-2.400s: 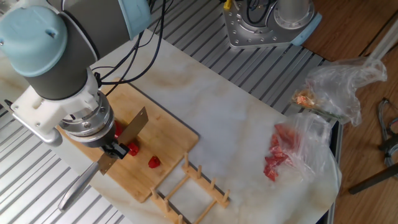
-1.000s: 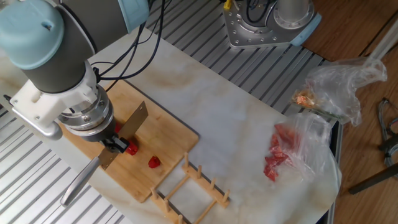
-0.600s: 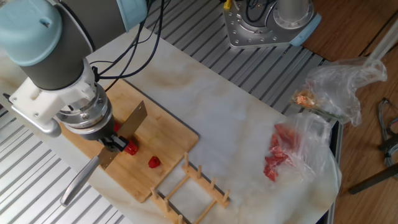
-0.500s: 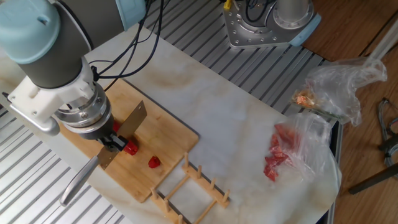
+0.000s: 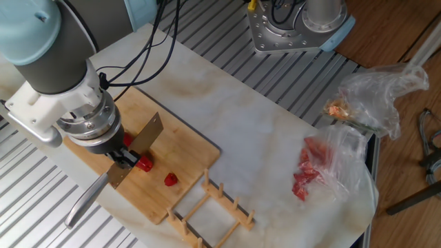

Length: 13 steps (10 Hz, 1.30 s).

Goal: Chop the chili peppers

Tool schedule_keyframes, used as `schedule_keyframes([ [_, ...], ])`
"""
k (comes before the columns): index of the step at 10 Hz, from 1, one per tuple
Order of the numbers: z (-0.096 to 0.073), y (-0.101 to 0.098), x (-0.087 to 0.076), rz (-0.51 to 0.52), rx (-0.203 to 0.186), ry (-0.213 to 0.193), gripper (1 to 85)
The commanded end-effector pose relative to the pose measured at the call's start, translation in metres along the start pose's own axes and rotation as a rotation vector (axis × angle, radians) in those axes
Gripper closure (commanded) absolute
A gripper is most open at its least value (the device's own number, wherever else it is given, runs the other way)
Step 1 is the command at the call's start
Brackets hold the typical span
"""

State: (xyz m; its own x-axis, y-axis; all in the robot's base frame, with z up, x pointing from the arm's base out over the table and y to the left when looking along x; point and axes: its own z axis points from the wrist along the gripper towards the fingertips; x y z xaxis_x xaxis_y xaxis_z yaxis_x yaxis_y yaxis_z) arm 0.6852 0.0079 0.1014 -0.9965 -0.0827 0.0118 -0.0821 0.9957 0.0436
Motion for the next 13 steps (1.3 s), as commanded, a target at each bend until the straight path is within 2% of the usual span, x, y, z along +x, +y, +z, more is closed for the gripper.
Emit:
schedule_keyframes([
  [1,0.0,0.003,-0.001,0.008,-0.02,-0.004,84.3],
  [13,0.011,0.006,-0.005,0.017,-0.028,-0.01,84.3],
])
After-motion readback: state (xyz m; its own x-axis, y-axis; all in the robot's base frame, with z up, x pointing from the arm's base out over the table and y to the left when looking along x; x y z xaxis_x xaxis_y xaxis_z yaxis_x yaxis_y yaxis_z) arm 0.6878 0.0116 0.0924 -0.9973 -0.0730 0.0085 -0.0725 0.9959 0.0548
